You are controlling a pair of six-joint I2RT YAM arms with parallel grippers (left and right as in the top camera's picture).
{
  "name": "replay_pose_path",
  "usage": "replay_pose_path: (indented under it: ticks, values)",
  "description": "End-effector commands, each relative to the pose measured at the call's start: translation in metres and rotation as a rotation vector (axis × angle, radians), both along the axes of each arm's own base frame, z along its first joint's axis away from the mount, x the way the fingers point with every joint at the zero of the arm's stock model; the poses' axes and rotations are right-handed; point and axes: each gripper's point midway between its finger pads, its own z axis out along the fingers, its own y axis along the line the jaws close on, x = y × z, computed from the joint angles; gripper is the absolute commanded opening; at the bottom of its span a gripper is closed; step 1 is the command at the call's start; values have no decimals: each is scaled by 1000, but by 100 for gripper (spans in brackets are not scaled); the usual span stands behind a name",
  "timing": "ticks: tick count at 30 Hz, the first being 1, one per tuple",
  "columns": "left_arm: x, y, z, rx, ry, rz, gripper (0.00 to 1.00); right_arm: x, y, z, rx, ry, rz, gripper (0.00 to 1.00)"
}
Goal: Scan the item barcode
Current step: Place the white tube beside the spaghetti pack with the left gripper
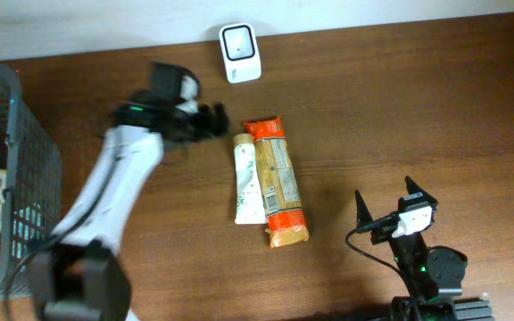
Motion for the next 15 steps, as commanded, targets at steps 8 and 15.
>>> replay_pose_path:
  ticks: [8, 15]
  values:
    - [-68, 302, 187, 463, -365, 624, 99, 0, -2, -2, -3, 1, -7, 99]
    - [-119, 396, 66, 427, 39, 844, 99, 0, -2, -2, -3, 1, -7, 99]
